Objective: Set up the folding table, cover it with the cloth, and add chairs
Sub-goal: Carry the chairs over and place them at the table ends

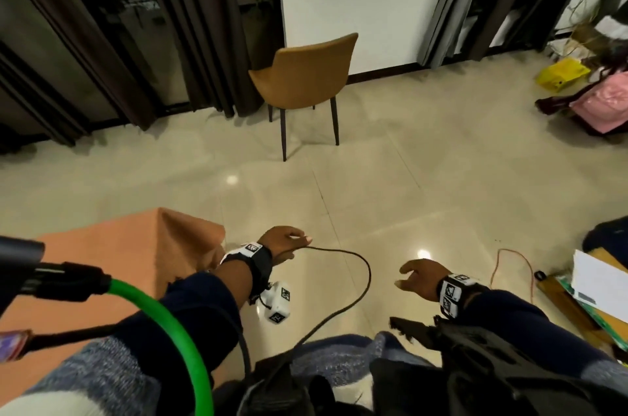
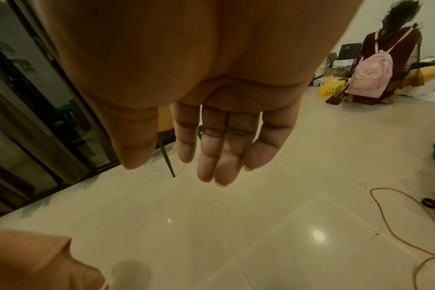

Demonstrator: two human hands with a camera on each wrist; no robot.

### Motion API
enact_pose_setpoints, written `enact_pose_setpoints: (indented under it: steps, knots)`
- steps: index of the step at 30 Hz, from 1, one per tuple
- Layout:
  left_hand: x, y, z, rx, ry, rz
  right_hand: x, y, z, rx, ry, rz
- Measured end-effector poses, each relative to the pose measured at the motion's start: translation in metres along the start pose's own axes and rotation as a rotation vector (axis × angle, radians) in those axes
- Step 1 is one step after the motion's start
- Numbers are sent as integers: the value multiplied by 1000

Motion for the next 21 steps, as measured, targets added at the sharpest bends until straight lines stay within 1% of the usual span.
enact_pose_setpoints:
  steps: [2, 4, 8, 9, 10, 11, 14, 18, 20, 21]
  knots:
    - [25, -12, -42, -48, 30, 9, 24, -22, 11, 26, -9, 5]
    - [56, -26, -80, -134, 28, -12, 56, -55, 27, 64, -35, -21]
    - [129, -44, -154, -282, 57, -48, 141, -123, 51, 129, -101, -65]
    - [137, -45, -167, -303, 55, -48, 157, -133, 54, 146, -106, -70]
    - [157, -49, -188, -346, 60, -60, 183, -158, 59, 162, -114, -79]
    - [168, -52, -196, -395, 51, -74, 199, -172, 62, 161, -125, -97]
    - [212, -71, -233, -558, 2, -165, 248, -237, 78, 146, -139, -108]
    - [259, -104, -270, -802, -68, -265, 299, -310, 98, 69, -175, -24]
    - [277, -124, -282, -875, -60, -330, 325, -344, 106, 5, -173, 10]
    - [286, -134, -288, -896, -41, -348, 339, -359, 108, 17, -159, 22]
Point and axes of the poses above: each hand's wrist, its own x-axis towards the middle knuckle, its own y-axis out of the palm, z = x × y, the point moved 10 cm from there along x, towards the middle knuckle
